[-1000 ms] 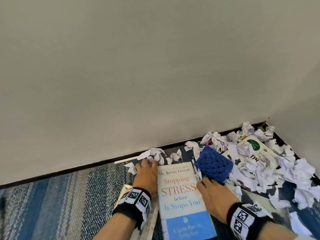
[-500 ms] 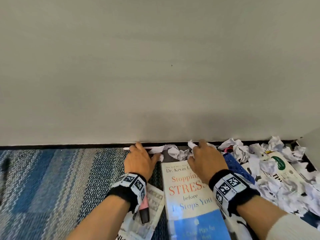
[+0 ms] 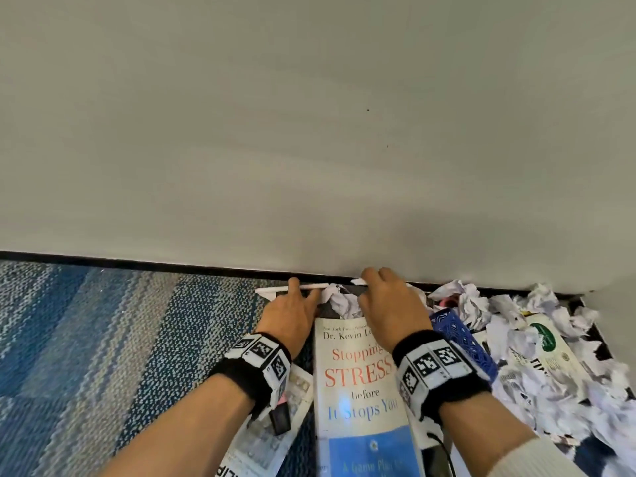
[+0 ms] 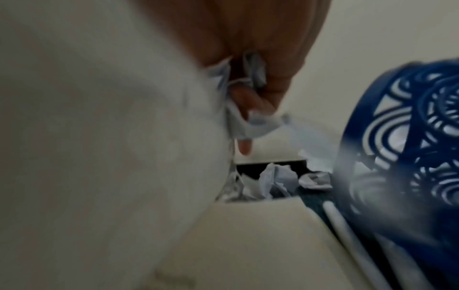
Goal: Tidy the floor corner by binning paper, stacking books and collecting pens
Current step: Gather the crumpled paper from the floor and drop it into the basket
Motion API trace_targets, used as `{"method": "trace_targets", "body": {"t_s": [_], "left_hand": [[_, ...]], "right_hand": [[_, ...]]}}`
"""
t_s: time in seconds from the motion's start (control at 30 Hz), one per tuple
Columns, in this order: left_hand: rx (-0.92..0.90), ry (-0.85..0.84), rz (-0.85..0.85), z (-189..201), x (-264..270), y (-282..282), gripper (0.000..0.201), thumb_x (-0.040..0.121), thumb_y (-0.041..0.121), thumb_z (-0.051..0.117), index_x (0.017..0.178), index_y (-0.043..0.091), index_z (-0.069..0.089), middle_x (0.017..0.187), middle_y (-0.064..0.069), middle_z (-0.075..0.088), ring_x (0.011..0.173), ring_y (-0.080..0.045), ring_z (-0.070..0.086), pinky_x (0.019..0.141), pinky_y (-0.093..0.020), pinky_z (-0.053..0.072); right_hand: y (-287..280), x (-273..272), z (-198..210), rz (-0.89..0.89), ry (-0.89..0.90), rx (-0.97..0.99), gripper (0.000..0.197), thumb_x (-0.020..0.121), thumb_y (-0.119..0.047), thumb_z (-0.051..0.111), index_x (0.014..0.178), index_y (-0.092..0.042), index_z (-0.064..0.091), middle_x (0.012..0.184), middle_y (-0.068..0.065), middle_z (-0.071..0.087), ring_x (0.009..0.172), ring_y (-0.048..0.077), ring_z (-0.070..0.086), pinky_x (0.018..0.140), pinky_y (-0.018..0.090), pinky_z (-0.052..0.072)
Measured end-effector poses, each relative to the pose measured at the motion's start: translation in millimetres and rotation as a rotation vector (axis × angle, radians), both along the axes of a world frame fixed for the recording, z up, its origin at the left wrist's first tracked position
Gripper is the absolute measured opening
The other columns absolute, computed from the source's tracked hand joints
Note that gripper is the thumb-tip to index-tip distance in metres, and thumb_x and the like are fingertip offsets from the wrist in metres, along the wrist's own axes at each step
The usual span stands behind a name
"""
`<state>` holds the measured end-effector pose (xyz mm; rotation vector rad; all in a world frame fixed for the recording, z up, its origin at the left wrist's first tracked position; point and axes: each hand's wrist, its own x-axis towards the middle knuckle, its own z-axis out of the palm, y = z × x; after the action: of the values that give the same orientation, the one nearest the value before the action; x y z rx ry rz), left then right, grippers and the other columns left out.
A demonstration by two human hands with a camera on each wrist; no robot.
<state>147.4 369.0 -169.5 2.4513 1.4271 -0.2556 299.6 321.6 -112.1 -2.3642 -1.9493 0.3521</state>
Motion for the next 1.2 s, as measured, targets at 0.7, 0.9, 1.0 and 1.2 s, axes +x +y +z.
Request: {"method": "trace_targets", "body": {"t_s": [0.7, 0.9, 1.0, 1.2], "left_hand": [[-0.095, -0.623, -0.051, 43.2, 46.1, -25.0, 0.006, 0.092, 0.006, 0.051, 0.095, 0.01, 0.054, 0.099, 0.002, 0.034, 0.088, -0.015, 0.044, 0.074, -0.021, 0.034], [-0.078, -0.67, -0.23, 75.8, 95.9, -65.6, 0.022, 0.081, -0.001, 0.057, 0.072, 0.017, 0.047, 0.085, 0.0, 0.035, 0.077, -0.02, 0.04, 0.061, -0.022, 0.019], [-0.046, -0.566, -0.292, 102.1, 115.1, -85.4, 0.015, 0.078, 0.009, 0.059, 0.073, 0.017, 0.047, 0.085, -0.001, 0.038, 0.08, -0.023, 0.045, 0.064, -0.026, 0.027], [-0.068, -0.204, -0.427, 147.8, 138.5, -110.3, 0.075, 0.071, 0.086, 0.041, 0.056, 0.012, 0.046, 0.052, -0.002, 0.041, 0.053, -0.022, 0.044, 0.049, -0.029, 0.03]], "right_hand": [[-56.8, 69.7, 24.4, -0.271, 0.632, 0.426, 0.024, 0.079, -0.027, 0.053, 0.067, -0.009, 0.065, 0.056, -0.007, 0.054, 0.053, 0.005, 0.045, 0.056, 0.019, 0.039], [-127.9, 123.1, 54.4, -0.585, 0.793, 0.495, 0.03, 0.08, 0.002, 0.061, 0.056, -0.011, 0.048, 0.051, -0.002, 0.036, 0.045, 0.01, 0.029, 0.043, 0.018, 0.028], [-174.0, 147.5, 66.3, -0.683, 0.772, 0.464, 0.014, 0.086, -0.002, 0.059, 0.073, -0.008, 0.059, 0.058, 0.003, 0.047, 0.039, 0.008, 0.036, 0.041, 0.017, 0.032], [-262.5, 170.0, 52.7, -0.801, 0.593, 0.355, 0.029, 0.095, -0.012, 0.044, 0.112, -0.017, 0.067, 0.11, 0.003, 0.063, 0.099, 0.024, 0.059, 0.093, 0.038, 0.048]]}}
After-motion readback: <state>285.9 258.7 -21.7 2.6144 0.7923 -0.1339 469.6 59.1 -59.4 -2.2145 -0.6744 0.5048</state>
